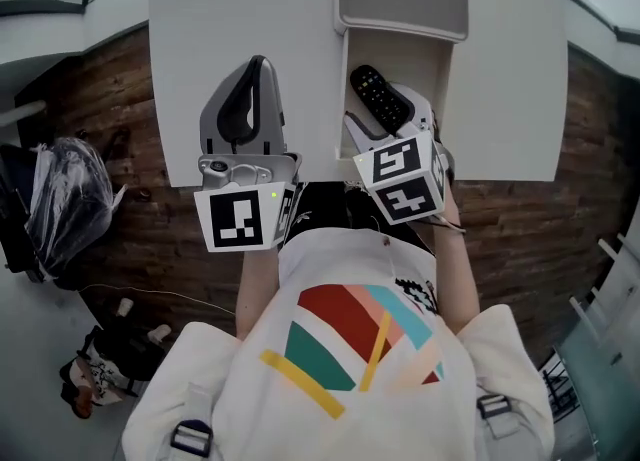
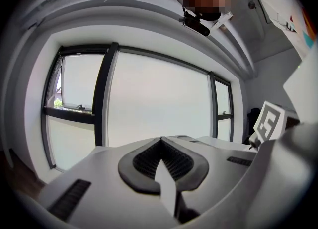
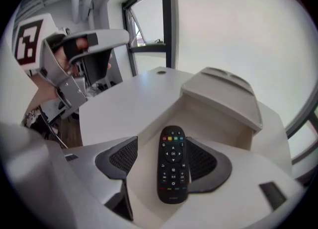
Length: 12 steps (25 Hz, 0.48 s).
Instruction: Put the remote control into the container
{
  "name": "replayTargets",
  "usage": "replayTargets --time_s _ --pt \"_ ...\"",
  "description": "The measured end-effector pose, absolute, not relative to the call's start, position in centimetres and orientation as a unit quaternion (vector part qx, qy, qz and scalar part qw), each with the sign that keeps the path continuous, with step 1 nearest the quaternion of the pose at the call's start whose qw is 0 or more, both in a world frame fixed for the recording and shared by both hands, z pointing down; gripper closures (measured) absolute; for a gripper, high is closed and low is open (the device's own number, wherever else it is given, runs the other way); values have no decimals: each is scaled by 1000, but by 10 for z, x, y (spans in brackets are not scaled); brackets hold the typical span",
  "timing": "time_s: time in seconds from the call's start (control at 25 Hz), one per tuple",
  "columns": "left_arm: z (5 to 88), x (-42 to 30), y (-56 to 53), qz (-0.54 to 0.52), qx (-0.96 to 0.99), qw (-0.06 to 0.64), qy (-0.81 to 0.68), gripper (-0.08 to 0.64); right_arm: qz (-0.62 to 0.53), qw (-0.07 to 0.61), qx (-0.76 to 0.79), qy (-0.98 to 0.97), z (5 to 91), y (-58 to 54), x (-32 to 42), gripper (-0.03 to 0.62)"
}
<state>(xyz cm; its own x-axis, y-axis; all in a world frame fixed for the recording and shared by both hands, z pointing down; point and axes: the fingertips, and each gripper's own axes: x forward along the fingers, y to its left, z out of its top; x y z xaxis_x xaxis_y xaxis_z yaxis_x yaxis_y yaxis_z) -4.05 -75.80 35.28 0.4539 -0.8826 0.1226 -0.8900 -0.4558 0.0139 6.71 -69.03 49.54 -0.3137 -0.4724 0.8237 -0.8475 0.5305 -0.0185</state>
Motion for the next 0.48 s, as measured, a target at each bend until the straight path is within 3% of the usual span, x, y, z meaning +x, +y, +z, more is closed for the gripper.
replayTargets --time_s 0.48 --pt "246 -25 -737 -34 851 -44 -523 557 116 102 504 -850 281 -701 90 308"
